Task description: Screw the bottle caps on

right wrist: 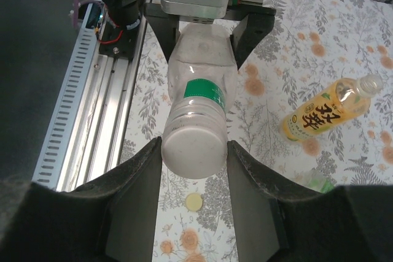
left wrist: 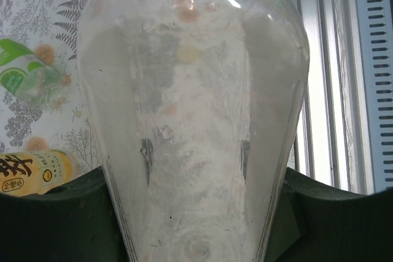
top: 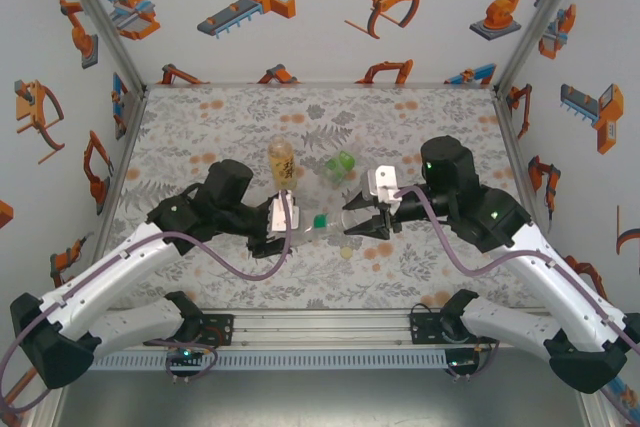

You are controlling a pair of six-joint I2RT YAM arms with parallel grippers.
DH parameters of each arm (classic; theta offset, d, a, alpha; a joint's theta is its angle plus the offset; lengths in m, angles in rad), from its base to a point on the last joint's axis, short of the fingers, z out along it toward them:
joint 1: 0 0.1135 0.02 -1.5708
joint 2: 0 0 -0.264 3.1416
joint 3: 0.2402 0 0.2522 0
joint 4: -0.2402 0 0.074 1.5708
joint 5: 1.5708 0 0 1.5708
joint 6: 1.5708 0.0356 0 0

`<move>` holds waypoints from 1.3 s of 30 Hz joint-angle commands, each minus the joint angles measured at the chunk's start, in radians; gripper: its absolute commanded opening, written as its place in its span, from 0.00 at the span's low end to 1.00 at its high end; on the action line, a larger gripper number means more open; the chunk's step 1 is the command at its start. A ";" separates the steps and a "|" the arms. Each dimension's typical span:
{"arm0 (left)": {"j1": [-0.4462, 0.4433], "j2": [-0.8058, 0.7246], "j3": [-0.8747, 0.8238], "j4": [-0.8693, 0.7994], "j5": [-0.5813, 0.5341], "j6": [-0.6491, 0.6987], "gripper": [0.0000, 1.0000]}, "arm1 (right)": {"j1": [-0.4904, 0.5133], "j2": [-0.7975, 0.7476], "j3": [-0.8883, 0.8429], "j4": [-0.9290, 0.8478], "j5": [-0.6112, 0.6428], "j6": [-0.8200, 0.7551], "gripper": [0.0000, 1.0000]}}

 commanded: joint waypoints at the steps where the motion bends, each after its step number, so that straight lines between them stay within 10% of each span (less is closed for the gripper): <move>1: -0.006 -0.039 0.000 0.103 0.055 -0.005 0.00 | 0.015 0.000 -0.013 0.067 0.029 0.065 0.00; 21: -0.007 -0.073 -0.024 0.143 -0.039 -0.013 0.00 | 0.014 -0.010 -0.103 0.249 0.126 0.524 0.00; 30: -0.007 -0.086 -0.033 0.167 -0.083 -0.025 0.00 | 0.015 -0.042 -0.212 0.388 0.482 0.960 0.00; 39: -0.007 -0.083 -0.037 0.173 -0.095 -0.026 0.00 | 0.015 0.009 -0.208 0.376 0.587 1.388 0.00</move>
